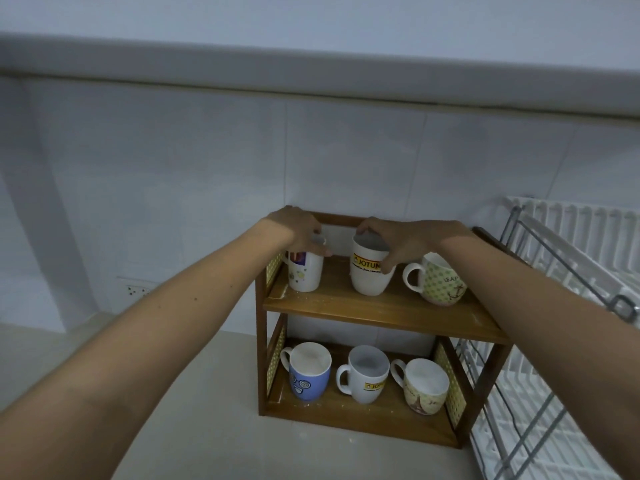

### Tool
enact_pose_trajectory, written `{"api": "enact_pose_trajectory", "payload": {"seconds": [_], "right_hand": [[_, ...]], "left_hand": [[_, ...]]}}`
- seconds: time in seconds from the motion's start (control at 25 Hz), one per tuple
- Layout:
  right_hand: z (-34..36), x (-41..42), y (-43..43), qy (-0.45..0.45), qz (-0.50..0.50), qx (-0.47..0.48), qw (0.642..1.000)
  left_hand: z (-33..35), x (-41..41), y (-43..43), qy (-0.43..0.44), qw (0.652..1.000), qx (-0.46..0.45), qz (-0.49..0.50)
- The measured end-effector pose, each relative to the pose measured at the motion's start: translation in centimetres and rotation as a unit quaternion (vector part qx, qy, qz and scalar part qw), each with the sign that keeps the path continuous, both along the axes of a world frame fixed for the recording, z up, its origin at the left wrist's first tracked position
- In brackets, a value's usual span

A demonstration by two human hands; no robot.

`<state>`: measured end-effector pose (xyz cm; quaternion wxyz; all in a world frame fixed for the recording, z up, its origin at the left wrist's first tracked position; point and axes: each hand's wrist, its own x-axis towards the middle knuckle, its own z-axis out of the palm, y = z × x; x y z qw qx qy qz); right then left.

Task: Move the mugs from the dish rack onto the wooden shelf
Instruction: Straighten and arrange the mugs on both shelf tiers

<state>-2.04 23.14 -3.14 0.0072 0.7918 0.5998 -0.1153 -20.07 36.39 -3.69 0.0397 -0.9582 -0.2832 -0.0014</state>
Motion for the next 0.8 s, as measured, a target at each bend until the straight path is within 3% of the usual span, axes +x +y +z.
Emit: {"api": "enact_pose_trajectory", "payload": {"seconds": [0.08, 0.24, 0.44, 0.64, 0.8], "right_hand": [[-0.3, -0.5, 0.2, 0.007, -0.019, 0.028, 0.999], [0.0, -0.7, 0.9, -0.030, -0.028, 0.039, 0.998], [0.1, -0.1, 0.6, -0.022, -0.015, 0.039, 0.999], [-0.6, 0.3, 0.6, 0.027, -0.002, 0.057, 0.998], [0.3, 1.0, -0.4, 0.076, -0.024, 0.063, 0.995]], "left_hand": [[-0.1, 0.4, -0.1, -0.003, 1.000, -0.002, 0.020], [1.3, 0.1, 0.8, 0.063, 0.995, -0.067, -0.044], [-0.1, 0.6, 0.6, 0.017, 0.998, -0.027, -0.047], [-0.2, 1.0, 0.8, 0.024, 0.998, 0.015, -0.053], [0.0, 1.5, 0.0, 0.000, 0.999, -0.017, -0.034]]}}
